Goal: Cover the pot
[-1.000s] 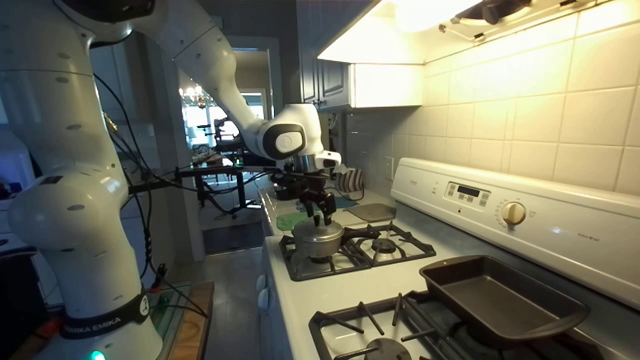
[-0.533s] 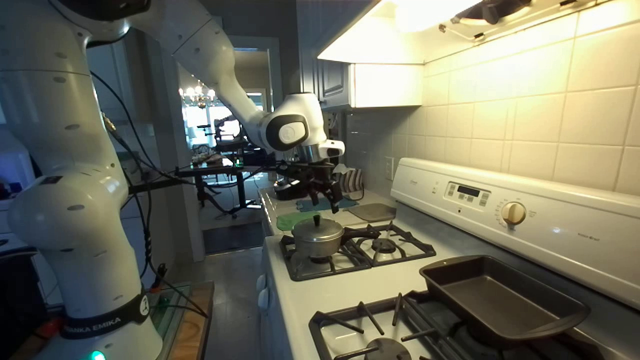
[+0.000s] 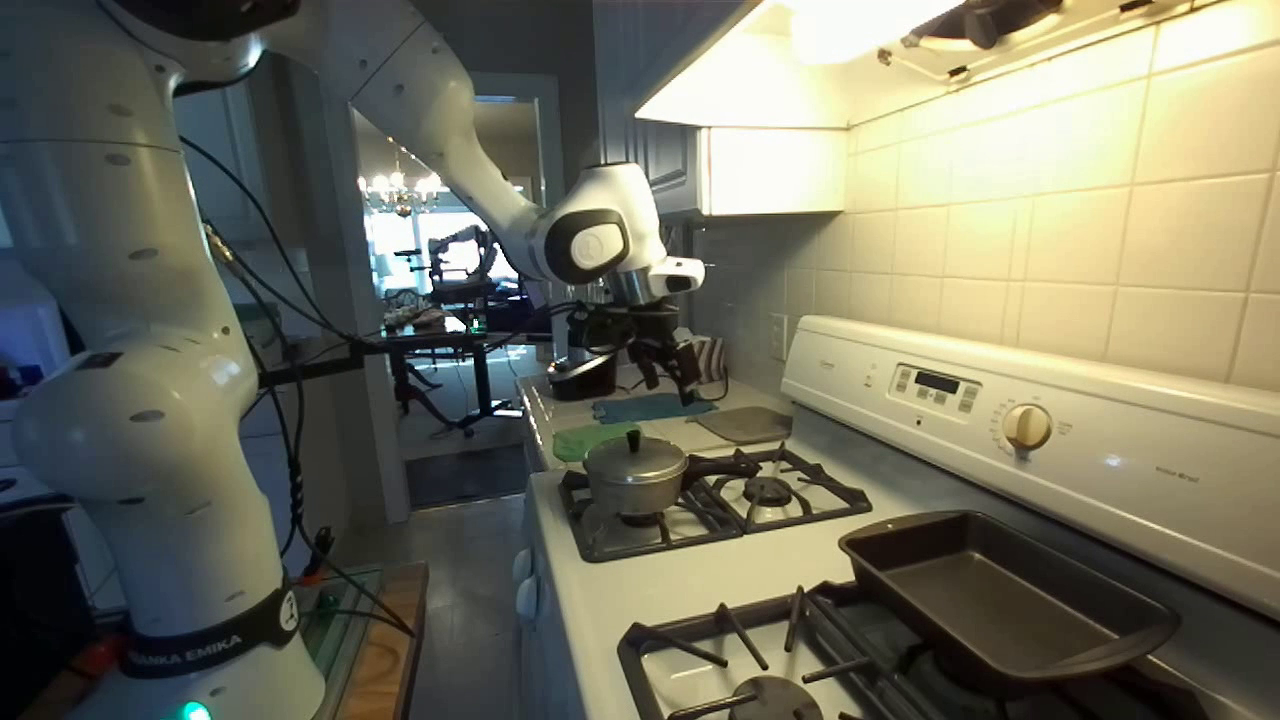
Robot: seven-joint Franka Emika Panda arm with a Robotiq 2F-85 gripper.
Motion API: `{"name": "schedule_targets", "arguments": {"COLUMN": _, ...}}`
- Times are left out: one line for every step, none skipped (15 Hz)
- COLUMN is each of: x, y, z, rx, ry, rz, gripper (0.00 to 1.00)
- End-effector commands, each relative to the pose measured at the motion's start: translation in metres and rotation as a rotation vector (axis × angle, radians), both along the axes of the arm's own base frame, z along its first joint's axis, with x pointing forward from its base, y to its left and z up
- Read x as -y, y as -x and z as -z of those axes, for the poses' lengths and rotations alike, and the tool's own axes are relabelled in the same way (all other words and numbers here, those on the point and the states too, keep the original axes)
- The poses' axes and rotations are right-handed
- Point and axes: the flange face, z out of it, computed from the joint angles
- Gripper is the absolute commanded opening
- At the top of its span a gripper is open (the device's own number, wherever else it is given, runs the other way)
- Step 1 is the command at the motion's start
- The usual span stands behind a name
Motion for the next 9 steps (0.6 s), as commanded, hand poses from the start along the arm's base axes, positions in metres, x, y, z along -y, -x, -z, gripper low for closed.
{"name": "schedule_targets", "arguments": {"x": -0.0032, "y": -0.0081, "z": -0.0077, "rx": -0.006, "ry": -0.003, "rz": 0.055, "gripper": 1.00}}
{"name": "schedule_targets", "arguments": {"x": -0.0050, "y": -0.0093, "z": -0.0095, "rx": -0.023, "ry": -0.027, "rz": 0.067, "gripper": 1.00}}
{"name": "schedule_targets", "arguments": {"x": -0.0052, "y": -0.0104, "z": -0.0103, "rx": -0.023, "ry": -0.028, "rz": 0.078, "gripper": 1.00}}
{"name": "schedule_targets", "arguments": {"x": -0.0021, "y": -0.0048, "z": -0.0072, "rx": -0.002, "ry": -0.017, "rz": 0.044, "gripper": 1.00}}
{"name": "schedule_targets", "arguments": {"x": -0.0025, "y": -0.0057, "z": -0.0085, "rx": -0.002, "ry": -0.020, "rz": 0.050, "gripper": 1.00}}
{"name": "schedule_targets", "arguments": {"x": -0.0028, "y": -0.0064, "z": -0.0091, "rx": -0.004, "ry": -0.021, "rz": 0.053, "gripper": 1.00}}
{"name": "schedule_targets", "arguments": {"x": -0.0029, "y": -0.0067, "z": -0.0093, "rx": -0.005, "ry": -0.021, "rz": 0.054, "gripper": 1.00}}
{"name": "schedule_targets", "arguments": {"x": -0.0030, "y": -0.0069, "z": -0.0092, "rx": -0.005, "ry": -0.021, "rz": 0.055, "gripper": 1.00}}
{"name": "schedule_targets", "arguments": {"x": -0.0030, "y": -0.0070, "z": -0.0089, "rx": -0.006, "ry": -0.021, "rz": 0.056, "gripper": 1.00}}
